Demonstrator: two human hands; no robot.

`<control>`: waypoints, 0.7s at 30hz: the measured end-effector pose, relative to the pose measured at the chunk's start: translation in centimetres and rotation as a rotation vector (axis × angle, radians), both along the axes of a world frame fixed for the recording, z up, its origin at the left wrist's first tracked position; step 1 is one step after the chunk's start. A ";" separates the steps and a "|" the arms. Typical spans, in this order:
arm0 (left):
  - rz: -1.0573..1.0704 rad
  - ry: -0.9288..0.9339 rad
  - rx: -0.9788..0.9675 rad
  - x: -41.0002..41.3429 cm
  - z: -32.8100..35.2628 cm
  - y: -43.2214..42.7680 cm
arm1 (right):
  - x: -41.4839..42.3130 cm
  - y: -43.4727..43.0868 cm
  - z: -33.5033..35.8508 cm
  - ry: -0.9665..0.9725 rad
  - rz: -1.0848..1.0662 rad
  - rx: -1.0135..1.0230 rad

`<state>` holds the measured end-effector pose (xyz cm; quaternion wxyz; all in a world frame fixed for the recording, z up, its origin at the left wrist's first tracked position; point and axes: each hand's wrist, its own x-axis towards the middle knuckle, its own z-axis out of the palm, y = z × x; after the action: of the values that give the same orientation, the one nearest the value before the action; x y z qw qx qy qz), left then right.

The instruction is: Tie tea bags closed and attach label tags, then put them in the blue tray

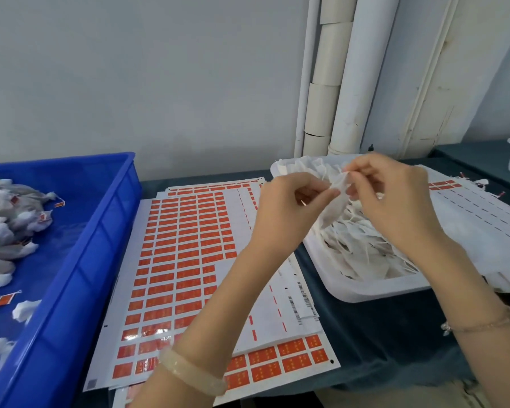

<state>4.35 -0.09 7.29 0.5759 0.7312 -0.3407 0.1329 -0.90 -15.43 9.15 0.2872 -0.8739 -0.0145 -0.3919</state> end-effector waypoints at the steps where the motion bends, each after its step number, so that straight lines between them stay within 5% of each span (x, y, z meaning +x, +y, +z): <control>1: -0.031 0.003 -0.033 -0.5 -0.1 1.2 | 0.0 1.2 -0.1 -0.004 0.063 0.038; 8: 0.034 0.150 -0.194 -1.0 -4.2 9.3 | 0.3 10.6 -3.4 0.104 0.533 0.289; 13: -0.063 0.413 -0.111 0.4 -7.7 13.5 | 3.0 14.6 -8.1 0.142 0.464 0.410; 21: 0.523 0.507 -0.219 3.3 -12.4 13.1 | 7.4 16.3 -13.9 0.396 0.469 0.773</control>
<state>7.68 13.05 -5.10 0.6631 0.7374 0.0270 0.1259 6.54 0.91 -4.70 0.6683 -0.7342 -0.0092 -0.1196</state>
